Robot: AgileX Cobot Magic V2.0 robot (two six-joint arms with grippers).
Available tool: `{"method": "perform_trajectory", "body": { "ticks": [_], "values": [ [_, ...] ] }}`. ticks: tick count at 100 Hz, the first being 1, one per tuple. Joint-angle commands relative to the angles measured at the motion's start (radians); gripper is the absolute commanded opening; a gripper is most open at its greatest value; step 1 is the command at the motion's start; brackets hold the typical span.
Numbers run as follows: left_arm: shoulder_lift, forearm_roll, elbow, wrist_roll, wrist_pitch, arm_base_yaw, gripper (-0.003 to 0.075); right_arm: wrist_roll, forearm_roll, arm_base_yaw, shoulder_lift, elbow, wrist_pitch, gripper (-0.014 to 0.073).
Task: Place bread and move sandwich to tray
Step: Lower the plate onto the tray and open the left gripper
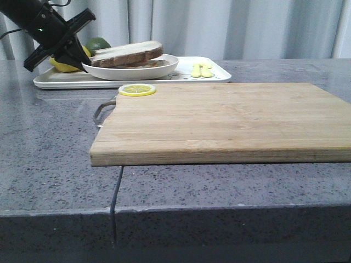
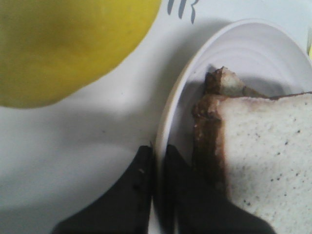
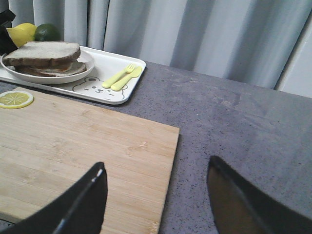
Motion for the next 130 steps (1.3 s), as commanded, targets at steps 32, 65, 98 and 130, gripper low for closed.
{"method": "perform_trajectory", "body": {
  "ticks": [32, 65, 98, 130],
  "values": [
    [-0.068, -0.064, -0.04, -0.013, -0.086, -0.006, -0.002, -0.001, -0.002, -0.008, 0.007, -0.024, -0.086, 0.0458],
    [-0.068, -0.064, -0.04, -0.011, -0.084, -0.008, -0.0019, -0.001, -0.002, -0.008, 0.007, -0.024, -0.086, 0.0458],
    [-0.068, -0.026, -0.04, -0.011, -0.022, -0.006, 0.0022, -0.001, -0.002, -0.008, 0.007, -0.024, -0.087, 0.0458],
    [-0.068, -0.026, -0.04, -0.036, -0.007, -0.004, 0.0214, -0.001, -0.002, -0.008, 0.007, -0.024, -0.087, 0.0458]
  ]
}}
